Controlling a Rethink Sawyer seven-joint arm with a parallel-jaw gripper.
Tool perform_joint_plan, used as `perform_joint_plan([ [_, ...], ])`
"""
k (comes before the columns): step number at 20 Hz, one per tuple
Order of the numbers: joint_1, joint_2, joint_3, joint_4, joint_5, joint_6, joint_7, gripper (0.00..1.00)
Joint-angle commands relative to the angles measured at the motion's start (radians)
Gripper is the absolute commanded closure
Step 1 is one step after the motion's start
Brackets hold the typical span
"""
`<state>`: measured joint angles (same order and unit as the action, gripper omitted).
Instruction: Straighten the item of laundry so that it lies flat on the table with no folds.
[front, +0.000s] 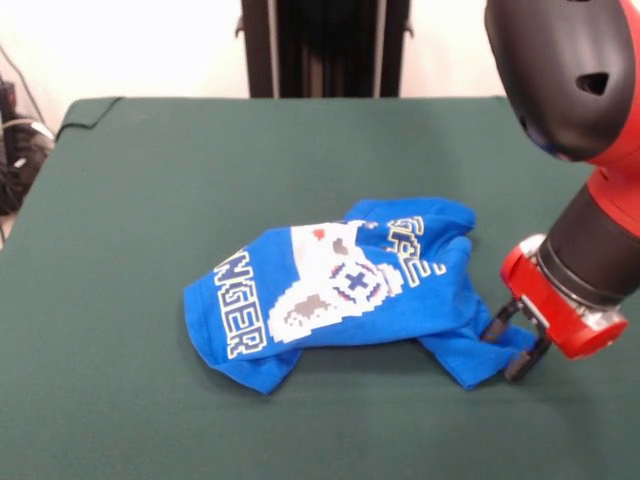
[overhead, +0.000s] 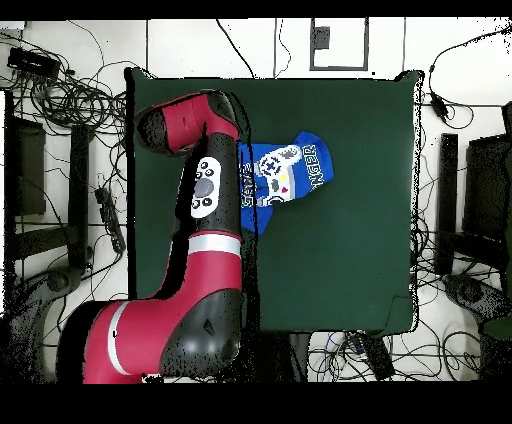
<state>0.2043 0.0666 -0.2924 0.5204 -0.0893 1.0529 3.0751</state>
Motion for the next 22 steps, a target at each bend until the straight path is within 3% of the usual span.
perform_joint_plan([
  [1, -0.006, 0.004, 0.099, 0.046, 0.000, -0.033, -0.135, 0.00],
  [7, 0.006, -0.026, 0.095, 0.072, 0.018, -0.027, -0.073, 0.00],
  [15, -0.029, -0.139, 0.099, 0.058, 0.049, 0.137, -0.201, 0.00],
  [22, -0.044, -0.237, 0.102, 0.155, 0.039, 0.103, -0.233, 0.00],
])
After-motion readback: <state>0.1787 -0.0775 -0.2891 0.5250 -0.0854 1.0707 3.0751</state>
